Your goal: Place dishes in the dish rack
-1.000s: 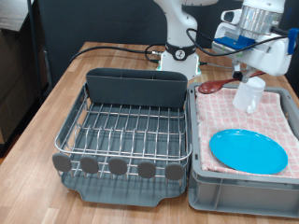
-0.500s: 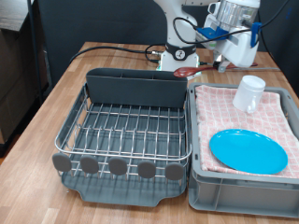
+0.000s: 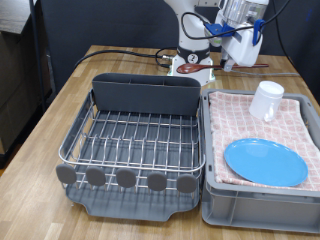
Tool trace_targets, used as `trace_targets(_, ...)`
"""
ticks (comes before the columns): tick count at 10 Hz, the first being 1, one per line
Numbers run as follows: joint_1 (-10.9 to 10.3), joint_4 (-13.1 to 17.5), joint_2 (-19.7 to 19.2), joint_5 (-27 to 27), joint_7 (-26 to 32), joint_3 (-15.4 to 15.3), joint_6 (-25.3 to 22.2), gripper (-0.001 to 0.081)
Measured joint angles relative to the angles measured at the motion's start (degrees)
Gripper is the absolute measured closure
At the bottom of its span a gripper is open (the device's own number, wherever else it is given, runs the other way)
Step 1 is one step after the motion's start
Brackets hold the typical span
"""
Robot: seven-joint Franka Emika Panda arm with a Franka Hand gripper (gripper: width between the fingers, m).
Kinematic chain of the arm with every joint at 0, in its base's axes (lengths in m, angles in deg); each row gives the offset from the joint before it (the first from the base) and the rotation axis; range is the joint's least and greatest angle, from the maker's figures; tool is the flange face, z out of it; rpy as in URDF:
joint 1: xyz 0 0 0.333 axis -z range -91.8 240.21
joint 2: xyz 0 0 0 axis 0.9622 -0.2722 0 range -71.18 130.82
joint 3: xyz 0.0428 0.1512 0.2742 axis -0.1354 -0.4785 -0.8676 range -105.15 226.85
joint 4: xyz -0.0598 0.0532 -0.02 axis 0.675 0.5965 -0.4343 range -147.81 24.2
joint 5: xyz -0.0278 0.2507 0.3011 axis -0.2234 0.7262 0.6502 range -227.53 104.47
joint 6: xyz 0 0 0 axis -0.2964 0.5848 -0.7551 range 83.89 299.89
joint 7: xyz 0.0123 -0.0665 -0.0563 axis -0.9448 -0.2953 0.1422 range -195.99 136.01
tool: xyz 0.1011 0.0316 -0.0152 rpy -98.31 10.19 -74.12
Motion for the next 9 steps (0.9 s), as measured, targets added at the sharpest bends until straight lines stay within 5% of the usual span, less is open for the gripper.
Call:
trace_targets(5, -0.1, -6.71, 9.54, 4.08, 0.51, 4.45, -1.74, 0.0715)
trace_targets(9, -1.04, -8.87, 10.79, 10.18, 9.47, 13.36, -1.75, 0.0715)
